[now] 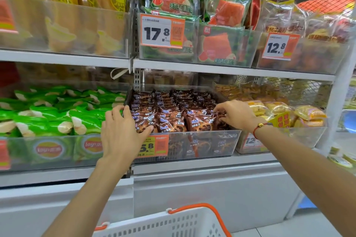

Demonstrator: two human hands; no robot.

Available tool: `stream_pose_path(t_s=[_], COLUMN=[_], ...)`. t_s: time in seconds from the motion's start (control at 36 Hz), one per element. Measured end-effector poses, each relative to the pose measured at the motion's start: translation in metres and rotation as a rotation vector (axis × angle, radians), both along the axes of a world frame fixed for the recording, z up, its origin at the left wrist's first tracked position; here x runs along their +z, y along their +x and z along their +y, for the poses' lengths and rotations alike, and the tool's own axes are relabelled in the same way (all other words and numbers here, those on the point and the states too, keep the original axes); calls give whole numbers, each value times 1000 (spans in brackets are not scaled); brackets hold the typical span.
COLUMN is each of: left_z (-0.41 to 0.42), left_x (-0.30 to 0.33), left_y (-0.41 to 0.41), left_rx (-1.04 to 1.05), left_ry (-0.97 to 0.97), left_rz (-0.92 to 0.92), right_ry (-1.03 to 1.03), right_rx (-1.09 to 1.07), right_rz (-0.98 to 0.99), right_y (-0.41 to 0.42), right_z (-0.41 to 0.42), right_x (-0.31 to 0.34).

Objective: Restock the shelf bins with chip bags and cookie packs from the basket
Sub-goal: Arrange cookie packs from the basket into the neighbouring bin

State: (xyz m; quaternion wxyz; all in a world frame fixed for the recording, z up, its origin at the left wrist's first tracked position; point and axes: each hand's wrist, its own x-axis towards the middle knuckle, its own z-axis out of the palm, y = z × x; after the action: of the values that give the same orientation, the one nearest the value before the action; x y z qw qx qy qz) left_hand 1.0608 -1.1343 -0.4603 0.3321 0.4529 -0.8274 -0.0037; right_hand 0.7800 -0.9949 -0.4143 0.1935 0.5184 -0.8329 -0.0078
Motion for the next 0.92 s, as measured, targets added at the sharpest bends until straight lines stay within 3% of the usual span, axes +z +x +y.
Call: stream_pose_path(t_s=[0.08, 0.22, 0.31, 0.47, 0.61, 0.92], left_z=[-1, 1, 9, 6, 4, 23], left_x=[4, 15, 23, 3, -48, -189], left_y=[4, 20, 36, 83, 118, 164], left_rx=[-29, -134, -195, -260, -251, -218], left_ry=[30, -28, 3, 381, 608, 1045], left_rz=[-16, 32, 38, -166, -413, -670], right_ry=[-43, -533, -610, -76, 369, 672], right_rx=[32, 148, 253, 324, 343, 281], right_rz=[-156, -342, -457, -679, -753, -904], right_y=[-2, 28, 77, 159, 220, 301], right_z=[7, 29, 35, 14, -14, -42], right_x=[4, 0, -9, -59, -109, -273])
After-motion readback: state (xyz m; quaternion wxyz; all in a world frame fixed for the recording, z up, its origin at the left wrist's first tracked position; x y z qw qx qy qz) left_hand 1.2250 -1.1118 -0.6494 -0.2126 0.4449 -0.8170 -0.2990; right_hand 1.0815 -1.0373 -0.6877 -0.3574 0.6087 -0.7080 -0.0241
